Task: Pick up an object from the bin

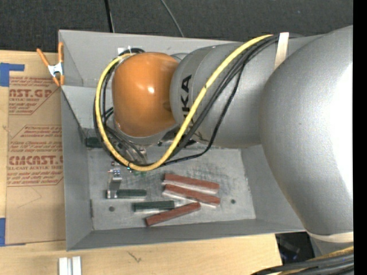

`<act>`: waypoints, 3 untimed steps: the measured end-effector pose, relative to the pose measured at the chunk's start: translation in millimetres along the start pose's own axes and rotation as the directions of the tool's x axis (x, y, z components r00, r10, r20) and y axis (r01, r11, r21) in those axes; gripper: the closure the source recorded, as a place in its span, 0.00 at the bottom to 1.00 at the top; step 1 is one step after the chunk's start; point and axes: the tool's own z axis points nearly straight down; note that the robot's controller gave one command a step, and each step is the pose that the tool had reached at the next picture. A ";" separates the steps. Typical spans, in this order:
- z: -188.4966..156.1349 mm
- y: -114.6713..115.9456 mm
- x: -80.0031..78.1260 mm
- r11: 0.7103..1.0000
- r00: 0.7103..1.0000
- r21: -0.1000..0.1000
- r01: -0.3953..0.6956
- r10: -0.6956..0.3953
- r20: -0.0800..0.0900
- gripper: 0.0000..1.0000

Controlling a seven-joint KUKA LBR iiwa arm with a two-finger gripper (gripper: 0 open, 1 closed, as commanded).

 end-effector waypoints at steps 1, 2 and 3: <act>-4.2 -1.1 -2.3 1.000 1.000 -0.002 -0.003 0.003 0.007 0.00; 68.4 -40.1 7.7 1.000 1.000 -0.003 -0.001 0.001 0.011 0.00; 78.7 -54.2 17.6 0.999 0.999 0.000 -0.054 0.054 0.002 0.00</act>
Offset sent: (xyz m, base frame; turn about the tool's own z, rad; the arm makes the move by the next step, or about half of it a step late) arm -0.0144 -0.0645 -0.1108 0.0024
